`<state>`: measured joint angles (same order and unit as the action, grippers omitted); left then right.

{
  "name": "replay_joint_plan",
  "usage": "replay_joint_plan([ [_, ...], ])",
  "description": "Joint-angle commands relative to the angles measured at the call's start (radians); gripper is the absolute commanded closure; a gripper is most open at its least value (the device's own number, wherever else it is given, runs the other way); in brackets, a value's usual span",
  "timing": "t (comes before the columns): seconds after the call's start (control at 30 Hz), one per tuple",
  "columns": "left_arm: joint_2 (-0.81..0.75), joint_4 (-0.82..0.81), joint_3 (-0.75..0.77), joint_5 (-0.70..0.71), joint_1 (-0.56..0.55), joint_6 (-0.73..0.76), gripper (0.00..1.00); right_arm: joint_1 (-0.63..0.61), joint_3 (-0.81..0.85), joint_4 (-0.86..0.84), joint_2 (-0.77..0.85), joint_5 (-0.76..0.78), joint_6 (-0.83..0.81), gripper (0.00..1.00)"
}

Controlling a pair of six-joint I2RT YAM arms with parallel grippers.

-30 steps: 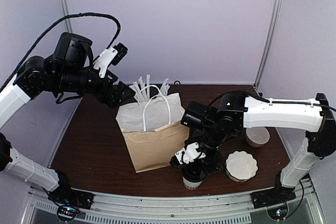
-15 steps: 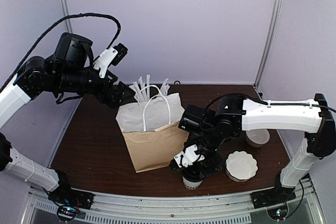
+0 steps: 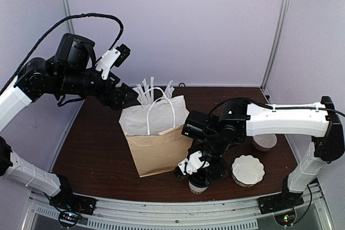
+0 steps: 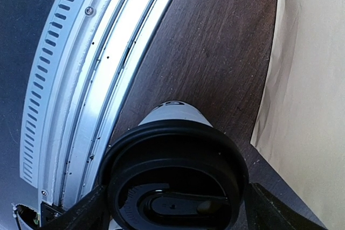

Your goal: Pack the takeout coffee

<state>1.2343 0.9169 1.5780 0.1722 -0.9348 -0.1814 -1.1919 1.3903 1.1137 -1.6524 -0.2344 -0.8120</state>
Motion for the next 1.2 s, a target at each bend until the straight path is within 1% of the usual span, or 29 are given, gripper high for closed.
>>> replay_joint_plan([
  [0.0, -0.007, -0.027, -0.005, 0.008, 0.008, 0.007, 0.02, -0.008, 0.022, 0.026, -0.027, 0.008, 0.003, 0.15],
  [0.17, 0.022, 0.028, 0.040, 0.013, 0.007, 0.043, 0.02, -0.005, 0.068, 0.083, -0.007, 0.030, 0.011, 0.29],
  [0.33, 0.094, 0.163, 0.099, -0.051, 0.007, 0.117, 0.02, 0.028, 0.088, 0.147, 0.104, 0.010, 0.012, 0.30],
  [0.43, 0.123, 0.208, 0.104, -0.155, 0.008, 0.185, 0.03, 0.069, 0.052, 0.165, 0.180, -0.003, 0.012, 0.29],
  [0.5, 0.131, 0.208, 0.088, -0.210, 0.008, 0.218, 0.03, 0.118, 0.026, 0.170, 0.230, 0.003, 0.017, 0.29],
  [0.53, 0.134, 0.206, 0.082, -0.215, 0.007, 0.222, 0.03, 0.152, 0.018, 0.174, 0.255, -0.001, 0.017, 0.29],
  [0.7, 0.167, 0.205, 0.093, -0.143, 0.007, 0.230, 0.06, 0.321, 0.021, 0.196, 0.364, 0.016, 0.005, 0.29],
  [0.77, 0.180, 0.212, 0.112, -0.122, 0.007, 0.232, 0.10, 0.398, 0.035, 0.180, 0.406, 0.019, -0.007, 0.28],
  [0.83, 0.188, 0.225, 0.137, -0.117, 0.008, 0.235, 0.15, 0.478, 0.055, 0.169, 0.434, -0.012, -0.013, 0.27],
  [0.93, 0.194, 0.236, 0.167, -0.249, 0.007, 0.231, 0.19, 0.577, 0.106, 0.150, 0.439, -0.069, -0.002, 0.26],
  [1.03, 0.216, 0.256, 0.213, -0.374, 0.007, 0.188, 0.23, 0.627, 0.193, 0.151, 0.401, -0.118, 0.015, 0.26],
  [1.17, 0.223, 0.239, 0.212, -0.362, 0.007, 0.089, 0.23, 0.632, 0.287, 0.099, 0.348, -0.144, 0.075, 0.26],
])
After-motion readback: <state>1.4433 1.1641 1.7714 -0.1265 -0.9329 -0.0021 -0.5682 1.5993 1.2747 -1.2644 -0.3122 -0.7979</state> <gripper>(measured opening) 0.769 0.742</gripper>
